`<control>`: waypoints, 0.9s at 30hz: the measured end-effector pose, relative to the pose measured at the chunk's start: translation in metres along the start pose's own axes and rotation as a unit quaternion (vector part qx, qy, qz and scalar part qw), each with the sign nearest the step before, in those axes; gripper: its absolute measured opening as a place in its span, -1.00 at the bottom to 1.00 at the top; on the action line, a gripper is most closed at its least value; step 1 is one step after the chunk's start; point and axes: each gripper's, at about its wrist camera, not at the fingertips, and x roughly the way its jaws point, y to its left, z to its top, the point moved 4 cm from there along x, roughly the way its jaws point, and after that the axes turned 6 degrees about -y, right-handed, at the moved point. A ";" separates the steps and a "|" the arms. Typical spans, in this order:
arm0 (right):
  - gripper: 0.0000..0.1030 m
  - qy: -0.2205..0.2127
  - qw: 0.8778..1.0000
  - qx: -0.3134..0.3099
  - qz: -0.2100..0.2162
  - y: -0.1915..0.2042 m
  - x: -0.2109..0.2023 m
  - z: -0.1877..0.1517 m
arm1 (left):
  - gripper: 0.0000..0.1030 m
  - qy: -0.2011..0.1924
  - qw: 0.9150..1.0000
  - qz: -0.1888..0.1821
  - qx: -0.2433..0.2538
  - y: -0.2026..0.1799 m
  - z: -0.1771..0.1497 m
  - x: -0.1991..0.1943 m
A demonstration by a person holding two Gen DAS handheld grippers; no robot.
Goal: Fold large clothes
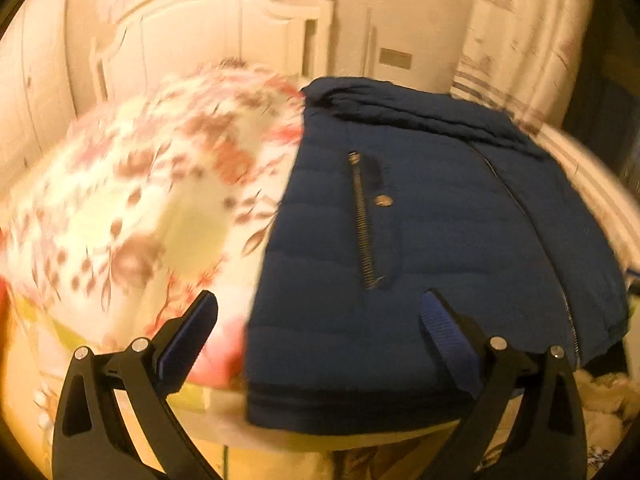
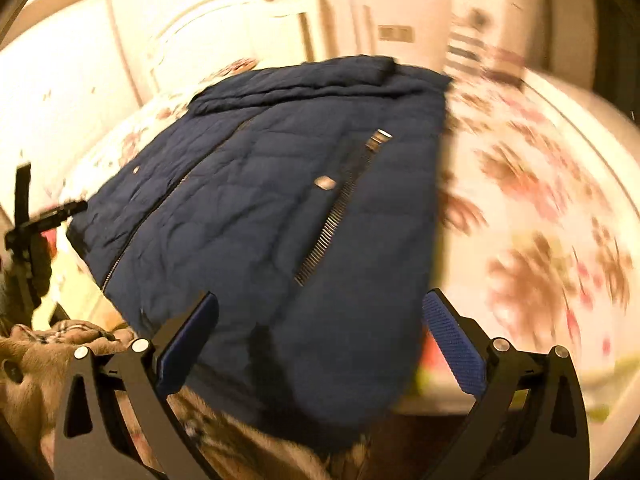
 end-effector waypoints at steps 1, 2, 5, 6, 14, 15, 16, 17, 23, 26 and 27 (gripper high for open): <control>0.77 -0.001 1.000 0.006 0.002 -0.002 -0.004 -0.005 | 0.94 0.003 1.000 -0.010 -0.014 0.005 -0.002 0.000; 0.69 -0.002 1.000 0.012 0.006 -0.005 -0.008 -0.011 | 0.94 0.007 1.000 -0.020 -0.023 0.008 -0.005 0.002; 0.56 0.005 0.999 0.027 0.015 -0.007 -0.014 -0.030 | 0.83 0.019 0.999 -0.030 -0.023 0.005 -0.011 0.008; 0.54 0.007 0.999 0.033 0.020 -0.007 -0.014 -0.035 | 0.76 0.025 0.999 -0.030 -0.022 0.005 -0.013 0.011; 0.52 0.022 0.995 0.089 0.033 -0.021 -0.006 -0.057 | 0.72 0.024 0.999 -0.025 -0.010 0.010 -0.017 0.011; 0.52 0.022 0.994 0.098 0.044 -0.022 -0.005 -0.059 | 0.65 0.024 0.999 -0.028 -0.012 0.010 -0.018 0.010; 0.52 0.022 0.992 0.106 0.056 -0.022 -0.002 -0.060 | 0.59 0.022 0.999 -0.036 -0.011 0.008 -0.018 0.008; 0.52 0.023 0.991 0.114 0.070 -0.022 0.000 -0.062 | 0.49 0.022 0.999 -0.041 -0.008 0.006 -0.019 0.006; -0.02 -0.006 0.985 0.122 0.121 -0.012 -0.002 -0.063 | -0.32 0.000 0.998 -0.054 -0.021 0.002 -0.014 -0.007; -0.12 -0.054 0.982 0.117 0.140 -0.009 -0.021 -0.050 | -0.35 -0.002 0.997 -0.068 -0.037 0.005 -0.010 -0.010; -0.12 -0.069 0.979 0.120 0.148 -0.009 -0.027 -0.046 | -0.35 0.002 0.997 -0.067 -0.038 0.005 -0.011 -0.008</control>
